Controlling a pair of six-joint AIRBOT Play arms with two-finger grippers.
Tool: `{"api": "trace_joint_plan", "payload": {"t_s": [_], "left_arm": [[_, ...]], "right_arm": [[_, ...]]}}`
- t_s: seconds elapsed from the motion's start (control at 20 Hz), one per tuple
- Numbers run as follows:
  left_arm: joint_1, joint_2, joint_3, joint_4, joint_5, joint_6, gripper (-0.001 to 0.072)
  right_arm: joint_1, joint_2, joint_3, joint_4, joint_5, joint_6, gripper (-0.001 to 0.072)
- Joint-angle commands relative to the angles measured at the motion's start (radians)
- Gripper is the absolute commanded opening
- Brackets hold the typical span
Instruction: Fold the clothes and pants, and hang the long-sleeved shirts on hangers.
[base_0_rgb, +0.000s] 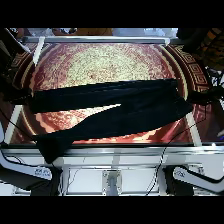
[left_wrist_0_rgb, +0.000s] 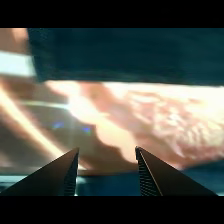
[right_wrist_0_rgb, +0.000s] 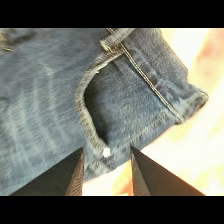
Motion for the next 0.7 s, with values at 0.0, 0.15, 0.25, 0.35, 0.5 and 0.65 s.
{"api": "trace_joint_plan", "payload": {"t_s": [0.0,0.15,0.25,0.35,0.5,0.65], "left_arm": [[0.011,0.155,-0.186,-0.093,-0.005,0.044,0.0411],[0.032,0.264,-0.417,-0.098,-0.035,0.044,0.0410],[0.031,0.288,-0.538,-0.098,-0.031,0.058,0.0410],[0.031,0.278,-0.606,-0.093,-0.008,0.071,0.0410],[0.031,0.253,-0.622,-0.094,0.029,0.073,0.0410],[0.032,0.252,-0.622,0.049,0.012,-0.012,0.0409]], "right_arm": [[0.001,0.181,-0.074,0.009,0.021,-0.023,0.0335],[0.001,0.352,-0.220,0.060,0.024,-0.023,0.0334],[0.001,0.439,-0.309,0.082,0.028,-0.022,0.0334],[0.001,0.497,-0.363,0.098,0.045,-0.022,0.0334],[0.001,0.532,-0.374,0.118,0.094,-0.021,0.0333],[0.001,0.539,-0.373,0.142,0.112,-0.021,0.0334]]}}
